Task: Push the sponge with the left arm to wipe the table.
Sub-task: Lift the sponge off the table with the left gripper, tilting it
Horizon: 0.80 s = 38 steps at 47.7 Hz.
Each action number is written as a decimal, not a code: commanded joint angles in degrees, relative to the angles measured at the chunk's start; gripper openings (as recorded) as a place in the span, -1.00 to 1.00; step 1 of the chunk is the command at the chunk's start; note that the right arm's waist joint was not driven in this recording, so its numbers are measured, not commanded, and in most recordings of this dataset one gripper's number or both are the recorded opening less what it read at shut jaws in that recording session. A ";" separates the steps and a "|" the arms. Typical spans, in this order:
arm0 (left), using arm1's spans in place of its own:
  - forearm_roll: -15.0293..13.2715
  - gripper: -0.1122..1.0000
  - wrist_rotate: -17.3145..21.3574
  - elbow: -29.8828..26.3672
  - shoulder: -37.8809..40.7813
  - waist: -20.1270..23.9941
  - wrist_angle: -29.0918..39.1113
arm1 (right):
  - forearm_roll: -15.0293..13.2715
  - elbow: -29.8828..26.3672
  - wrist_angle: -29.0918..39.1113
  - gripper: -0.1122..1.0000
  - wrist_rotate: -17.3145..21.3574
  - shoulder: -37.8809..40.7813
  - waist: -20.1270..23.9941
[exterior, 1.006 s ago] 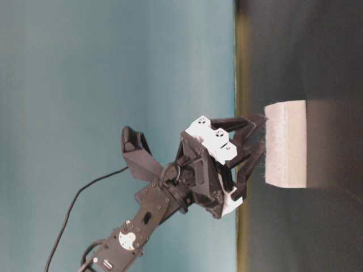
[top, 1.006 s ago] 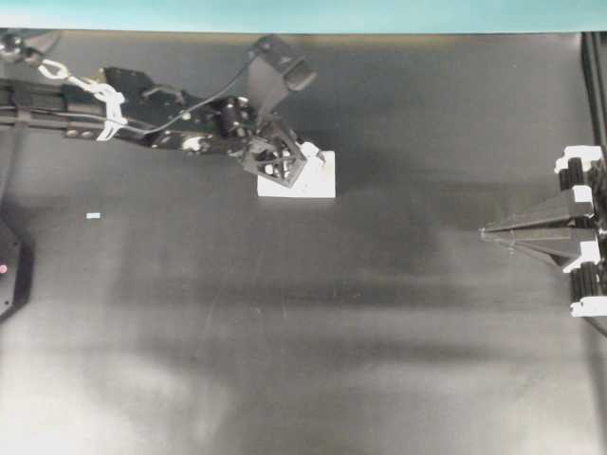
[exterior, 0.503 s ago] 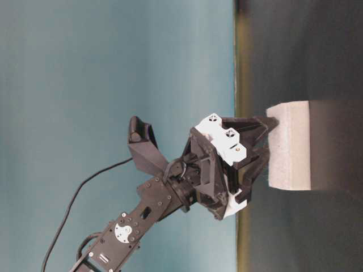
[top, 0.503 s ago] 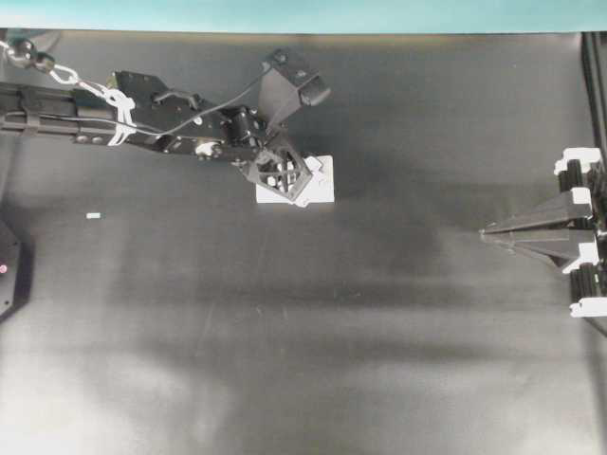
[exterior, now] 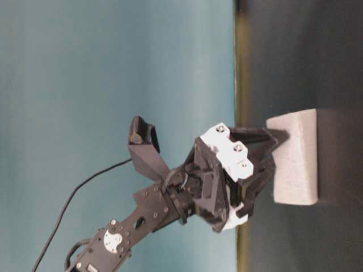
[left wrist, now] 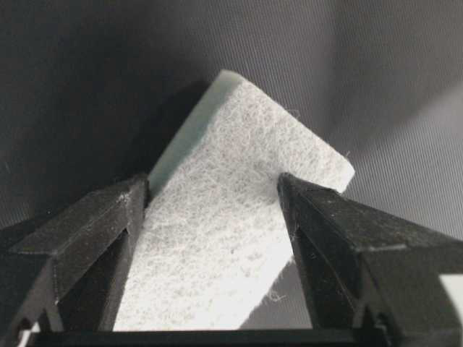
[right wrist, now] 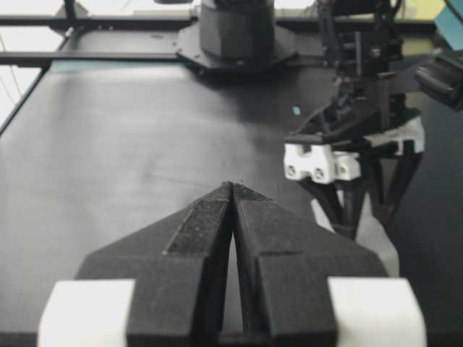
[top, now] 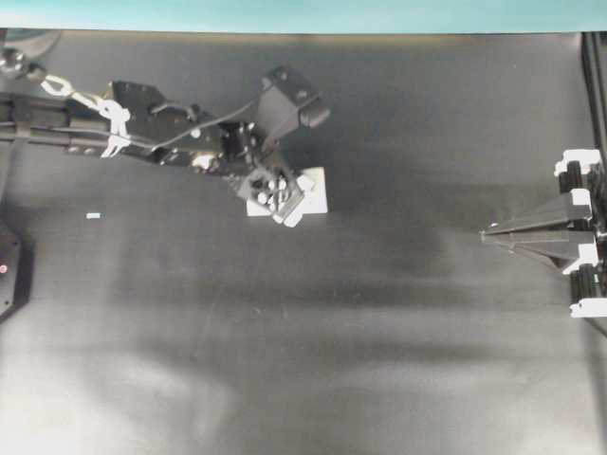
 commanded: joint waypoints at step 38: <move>0.09 0.47 -1.05 8.96 -7.82 -10.11 13.18 | 0.09 0.18 -0.26 -0.81 -0.53 0.18 0.00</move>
